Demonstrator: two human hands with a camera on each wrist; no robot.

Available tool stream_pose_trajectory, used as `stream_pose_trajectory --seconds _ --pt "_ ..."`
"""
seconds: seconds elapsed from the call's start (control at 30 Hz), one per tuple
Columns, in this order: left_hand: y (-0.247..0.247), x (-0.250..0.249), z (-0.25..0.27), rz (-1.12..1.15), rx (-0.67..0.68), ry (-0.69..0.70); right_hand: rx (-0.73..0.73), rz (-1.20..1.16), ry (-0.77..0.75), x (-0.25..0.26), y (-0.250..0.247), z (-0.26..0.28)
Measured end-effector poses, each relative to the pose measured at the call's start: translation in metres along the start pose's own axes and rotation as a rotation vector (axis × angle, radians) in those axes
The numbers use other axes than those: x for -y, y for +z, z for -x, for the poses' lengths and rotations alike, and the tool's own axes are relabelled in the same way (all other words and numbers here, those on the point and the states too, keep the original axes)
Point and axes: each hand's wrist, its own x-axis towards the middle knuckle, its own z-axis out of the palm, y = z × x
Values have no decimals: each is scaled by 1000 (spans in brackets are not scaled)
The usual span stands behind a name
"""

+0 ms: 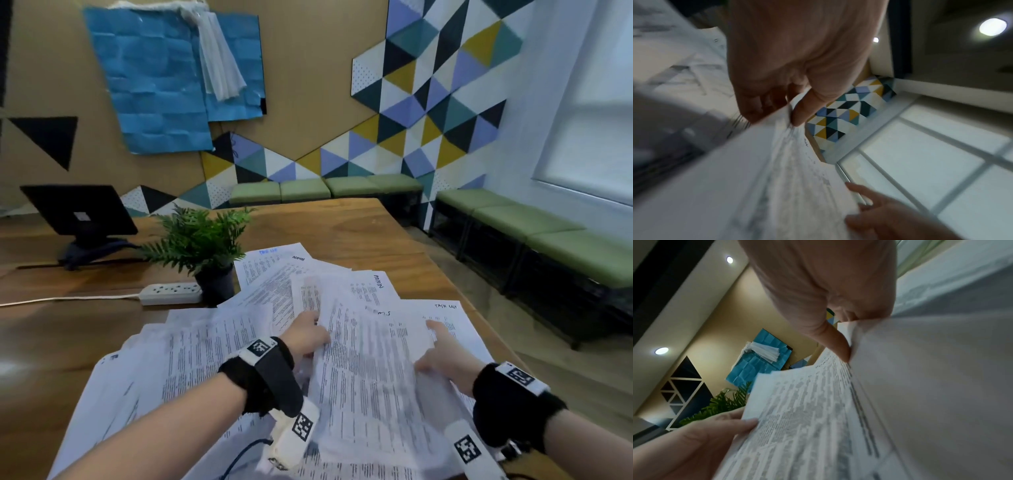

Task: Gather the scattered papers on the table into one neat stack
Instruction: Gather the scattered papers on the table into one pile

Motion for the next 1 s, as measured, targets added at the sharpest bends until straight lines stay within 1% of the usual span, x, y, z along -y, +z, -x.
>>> stream_pose_trajectory --seconds 0.07,0.1,0.13,0.2,0.27,0.3,0.4,0.43,0.47,0.57,0.6,0.67,0.73,0.8,0.87,0.93,0.97,1.0 --pt "1 -5 1 -63 -35 116 -50 11 -31 5 -10 -4" --pt "2 -7 0 -80 -58 150 -77 3 -41 9 -14 -5" --pt "2 -8 -3 -95 -82 175 -103 -32 -46 13 -17 -7" --pt "1 -12 -10 -124 -132 183 -147 -99 -22 21 -19 -17" --pt "-4 -14 -17 -187 -179 133 -178 -35 -5 28 -19 -30" --pt "-7 -12 -20 -202 -188 70 -187 32 -7 33 -18 -36" --pt "-17 3 -27 -262 -119 -122 -213 162 -3 44 -16 -50" --pt "-20 6 -28 -268 -100 -181 -211 193 28 46 -15 -54" --pt "-23 9 -30 -265 -99 -205 -208 242 60 48 -14 -58" --pt "-31 9 -40 -203 -207 -259 -153 472 176 54 -9 -62" --pt "-31 7 -43 -138 -215 -267 -118 492 178 55 -5 -62" --pt "-27 0 -46 31 -207 -275 -48 437 140 59 4 -64" --pt "-23 -4 -50 87 -181 -271 -27 360 95 60 13 -68" --pt "-19 -7 -51 15 -154 -250 -26 335 44 61 22 -64" --pt "-16 -5 -52 -62 -141 -227 28 328 -29 61 26 -56" --pt "-16 -1 -51 -158 -148 -160 66 322 -104 52 22 -49" --pt "-16 2 -49 -224 -161 -115 45 321 -109 47 16 -46" --pt "-18 3 -43 -284 -180 -65 -14 364 -101 40 7 -45"
